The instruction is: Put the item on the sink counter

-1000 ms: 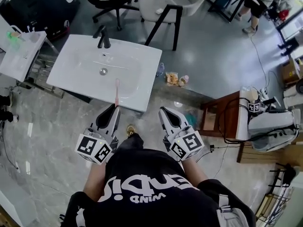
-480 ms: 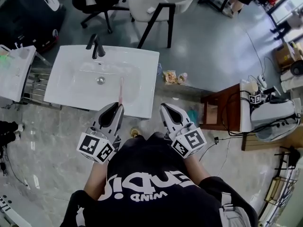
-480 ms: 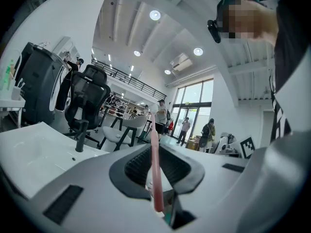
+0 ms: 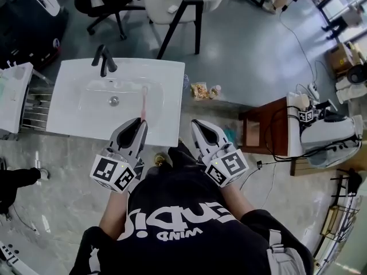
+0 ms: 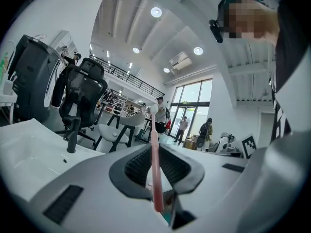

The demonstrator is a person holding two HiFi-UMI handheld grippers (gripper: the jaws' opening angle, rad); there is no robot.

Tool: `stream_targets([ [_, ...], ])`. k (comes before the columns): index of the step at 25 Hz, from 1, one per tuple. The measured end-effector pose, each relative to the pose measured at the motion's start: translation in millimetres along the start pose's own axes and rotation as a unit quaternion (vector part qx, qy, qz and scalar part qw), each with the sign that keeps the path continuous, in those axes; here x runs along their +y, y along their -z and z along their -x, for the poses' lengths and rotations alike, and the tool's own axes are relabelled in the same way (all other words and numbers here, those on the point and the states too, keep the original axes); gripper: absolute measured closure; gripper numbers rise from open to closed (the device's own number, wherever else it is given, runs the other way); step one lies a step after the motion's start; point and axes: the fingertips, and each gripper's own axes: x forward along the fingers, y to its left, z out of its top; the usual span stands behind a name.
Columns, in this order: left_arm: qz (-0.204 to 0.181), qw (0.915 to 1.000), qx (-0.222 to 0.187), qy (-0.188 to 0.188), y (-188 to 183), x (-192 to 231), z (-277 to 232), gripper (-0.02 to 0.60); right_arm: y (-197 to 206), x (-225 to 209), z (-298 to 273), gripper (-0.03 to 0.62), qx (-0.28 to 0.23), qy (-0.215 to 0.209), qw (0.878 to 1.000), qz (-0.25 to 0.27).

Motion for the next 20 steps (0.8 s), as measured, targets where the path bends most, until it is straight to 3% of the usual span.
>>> stream_targets([
  [11, 0.008, 0.9998, 0.02, 0.004, 5.8, 9.1, -43.8, 0.518, -9.0, -35.4, -17.8, 0.576, -0.006, -0.004, 1.0, 0.006],
  [20, 0.018, 0.9977, 0.065, 0.007, 38.7, 19.0, -74.3, 0.518, -12.8, -53.4, -26.8, 0.576, -0.008, -0.01, 1.0, 0.003],
])
